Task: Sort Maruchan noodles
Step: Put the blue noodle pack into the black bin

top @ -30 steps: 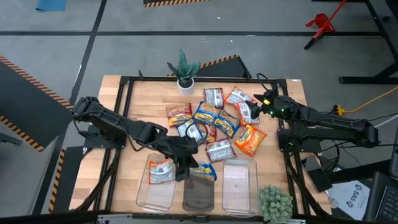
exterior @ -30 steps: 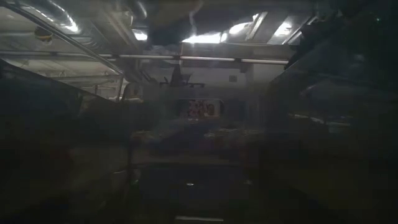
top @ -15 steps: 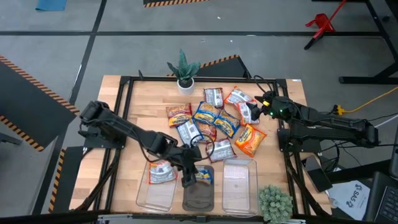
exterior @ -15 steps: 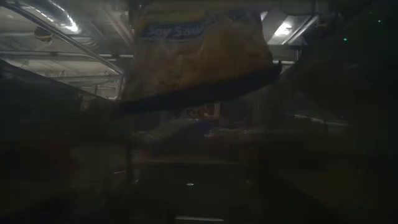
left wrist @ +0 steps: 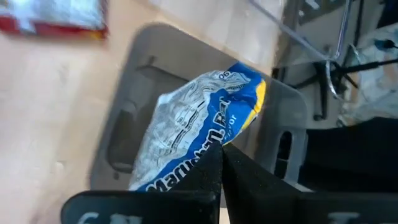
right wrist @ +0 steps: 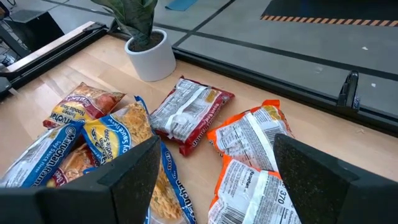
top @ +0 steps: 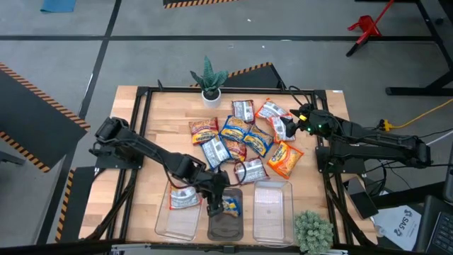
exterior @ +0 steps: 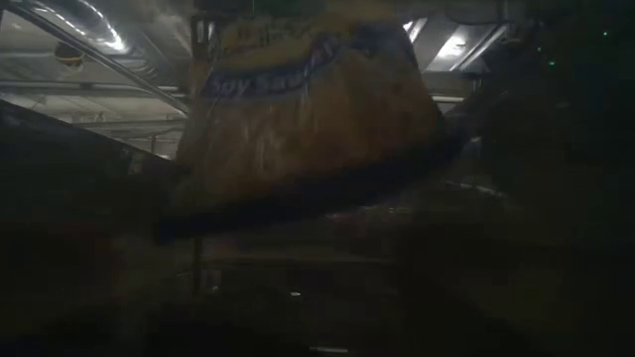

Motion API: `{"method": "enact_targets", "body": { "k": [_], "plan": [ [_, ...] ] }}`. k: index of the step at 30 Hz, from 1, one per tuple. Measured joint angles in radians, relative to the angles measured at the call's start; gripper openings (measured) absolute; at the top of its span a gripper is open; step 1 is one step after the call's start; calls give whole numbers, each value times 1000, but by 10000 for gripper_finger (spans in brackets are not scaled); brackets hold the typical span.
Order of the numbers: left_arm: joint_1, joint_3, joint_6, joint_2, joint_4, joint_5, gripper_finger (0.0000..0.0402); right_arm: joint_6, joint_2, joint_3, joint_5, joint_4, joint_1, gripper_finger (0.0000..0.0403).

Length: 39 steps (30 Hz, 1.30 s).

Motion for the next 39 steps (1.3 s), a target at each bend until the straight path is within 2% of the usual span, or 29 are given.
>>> {"method": "enact_targets", "body": {
  "k": [4, 13, 24, 27, 30, 32, 36, 39],
  "plan": [
    [2, 0, 1, 40, 8, 47, 0, 2, 0, 0, 0, 0, 0, 301],
    [20, 0, 29, 41, -19, -11, 6, 2, 0, 0, 0, 1, 0, 301],
    [96, 0, 127, 41, -73, 10, 102, 2, 0, 0, 0, 1, 0, 301],
    [130, 0, 121, 40, -91, 87, 115, 2, 0, 0, 0, 1, 0, 301],
    [150, 0, 68, 40, -92, 216, 112, 2, 0, 0, 0, 1, 0, 301],
    [134, 0, 47, 40, -91, 251, 101, 2, 0, 0, 0, 0, 0, 301],
    [77, 2, 48, 23, -94, 221, 66, 2, 0, 0, -12, 1, 0, 301],
    [30, 2, 46, 5, -104, 140, 35, -19, 0, 0, -97, 13, 0, 301]
  ]
}}
